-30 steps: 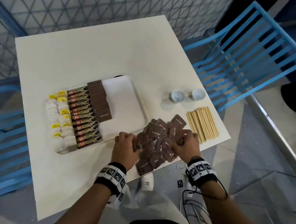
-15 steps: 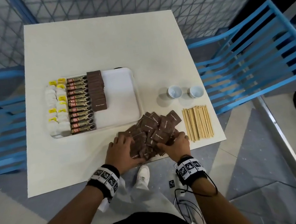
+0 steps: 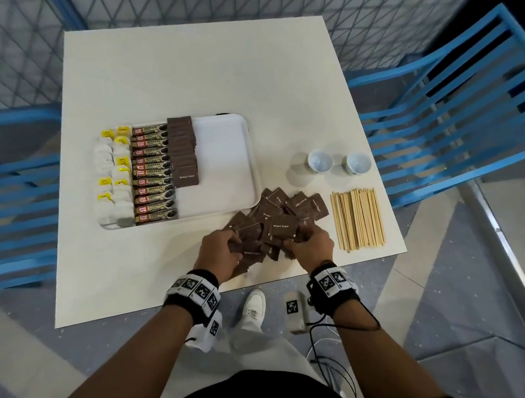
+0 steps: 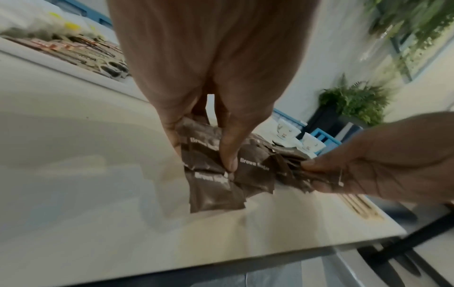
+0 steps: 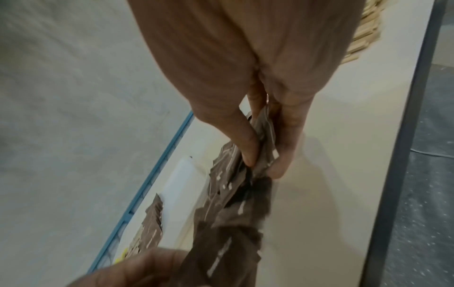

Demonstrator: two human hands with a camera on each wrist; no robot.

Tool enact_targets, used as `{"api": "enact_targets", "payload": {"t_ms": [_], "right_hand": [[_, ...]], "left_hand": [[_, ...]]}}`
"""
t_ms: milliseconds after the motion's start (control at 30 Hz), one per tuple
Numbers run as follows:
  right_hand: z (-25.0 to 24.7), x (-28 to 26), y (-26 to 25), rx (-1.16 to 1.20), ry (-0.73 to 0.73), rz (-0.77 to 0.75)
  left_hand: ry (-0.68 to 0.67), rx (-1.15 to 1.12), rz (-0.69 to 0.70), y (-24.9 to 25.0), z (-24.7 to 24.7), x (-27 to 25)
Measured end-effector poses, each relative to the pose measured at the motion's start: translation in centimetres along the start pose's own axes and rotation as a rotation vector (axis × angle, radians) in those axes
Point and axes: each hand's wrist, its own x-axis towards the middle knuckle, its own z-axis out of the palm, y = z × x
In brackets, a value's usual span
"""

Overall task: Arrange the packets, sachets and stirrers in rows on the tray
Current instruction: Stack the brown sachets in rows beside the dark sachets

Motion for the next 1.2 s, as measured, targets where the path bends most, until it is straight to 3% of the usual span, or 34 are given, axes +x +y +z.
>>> {"api": "enact_targets", "payload": {"t_ms": [267,500,667,800,933,1100,1200], "right_hand": [[-2.7,0.8,0.2,0.072,0.019,-0.037],[-6.2,0.7,-2.1,0.087,0.143,-0.165],[-5.1,0.0,-5.3,0.356,-0.029,-0.318],[-2.1,-0.2,-7.7,0.315,-0.219,-0.383],[0.2,0.4,-8.0,0.206,-0.212,-0.381],[1.1,0.8,-9.2,0.274,-0.258,-0.356],[1.5,0.9,-10.1,0.408,-0.296,-0.265]], "left_hand": [[0.063,-0.076,-0.09,0.2,-2.5,0.9],[0.093,-0.166,-0.087,0.8,-4.1,1.9],[0.037,-0.41,-0.142,2.5,-4.1,2.5],[-0.055,-0.71,-0.174,4.0,-4.3,2.7],[-0.182,-0.958,-0.23,4.4,-5.4,2.7],[-0.275,-1.107,-0.313,3.2,-6.9,3.2],[-0.276,-1.173,-0.36,2.5,-7.7,3.8]]}}
